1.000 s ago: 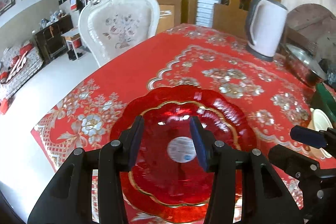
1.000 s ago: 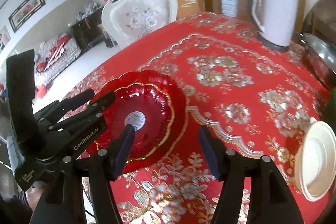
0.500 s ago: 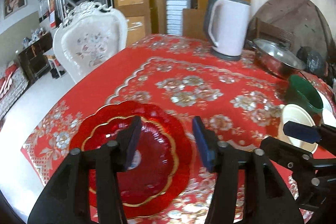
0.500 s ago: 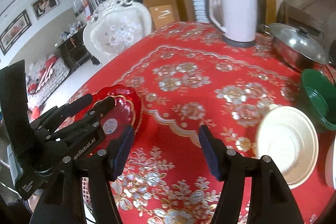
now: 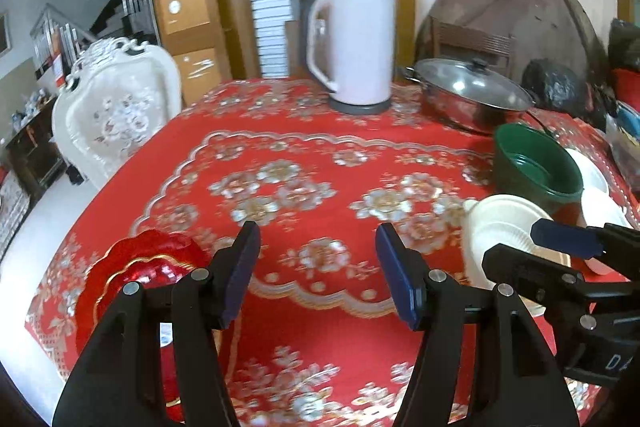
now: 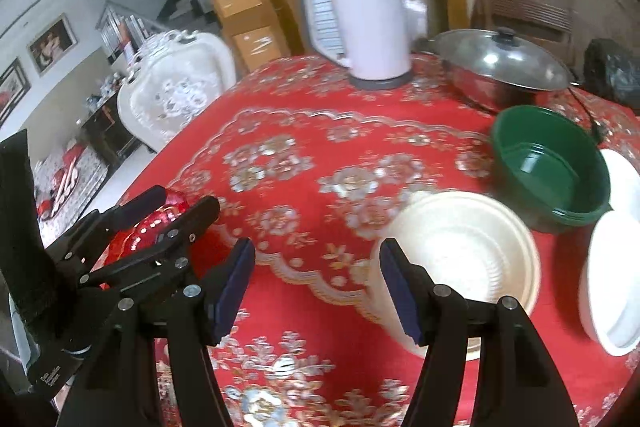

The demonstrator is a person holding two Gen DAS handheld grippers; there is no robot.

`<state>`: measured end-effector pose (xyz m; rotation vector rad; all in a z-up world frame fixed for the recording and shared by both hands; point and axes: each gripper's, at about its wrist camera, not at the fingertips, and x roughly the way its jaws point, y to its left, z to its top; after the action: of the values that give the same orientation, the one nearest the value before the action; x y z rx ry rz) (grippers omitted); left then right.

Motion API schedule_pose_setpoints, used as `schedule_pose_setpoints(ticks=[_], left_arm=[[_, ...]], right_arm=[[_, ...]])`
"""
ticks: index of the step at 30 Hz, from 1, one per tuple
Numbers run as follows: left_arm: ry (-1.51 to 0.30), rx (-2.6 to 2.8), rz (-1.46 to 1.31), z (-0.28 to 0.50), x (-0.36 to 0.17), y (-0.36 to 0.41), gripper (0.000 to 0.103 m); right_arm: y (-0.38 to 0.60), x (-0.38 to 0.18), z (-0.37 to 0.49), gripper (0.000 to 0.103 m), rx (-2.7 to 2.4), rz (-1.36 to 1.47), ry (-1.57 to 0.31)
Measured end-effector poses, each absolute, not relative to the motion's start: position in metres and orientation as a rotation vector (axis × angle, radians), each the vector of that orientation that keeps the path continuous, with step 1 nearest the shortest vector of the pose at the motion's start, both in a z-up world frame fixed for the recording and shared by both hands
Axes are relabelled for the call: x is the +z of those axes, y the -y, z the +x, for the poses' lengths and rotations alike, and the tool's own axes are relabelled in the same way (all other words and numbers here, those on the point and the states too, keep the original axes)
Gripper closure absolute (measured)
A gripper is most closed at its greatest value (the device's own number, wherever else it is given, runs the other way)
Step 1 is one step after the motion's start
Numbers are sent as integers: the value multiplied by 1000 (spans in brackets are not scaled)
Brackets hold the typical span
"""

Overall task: Organize plates and bowls
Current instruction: 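Move both tools to the green bowl beside the steel pot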

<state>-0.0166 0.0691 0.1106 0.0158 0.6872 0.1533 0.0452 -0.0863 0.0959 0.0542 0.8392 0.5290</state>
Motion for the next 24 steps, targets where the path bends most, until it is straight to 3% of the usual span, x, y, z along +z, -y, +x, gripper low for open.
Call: schedule_pose_setpoints(ticks=[24], left_arm=[[-865,-101,-44,91,118,25,43]], right_arm=[[230,114,121,35,308,206,-833]])
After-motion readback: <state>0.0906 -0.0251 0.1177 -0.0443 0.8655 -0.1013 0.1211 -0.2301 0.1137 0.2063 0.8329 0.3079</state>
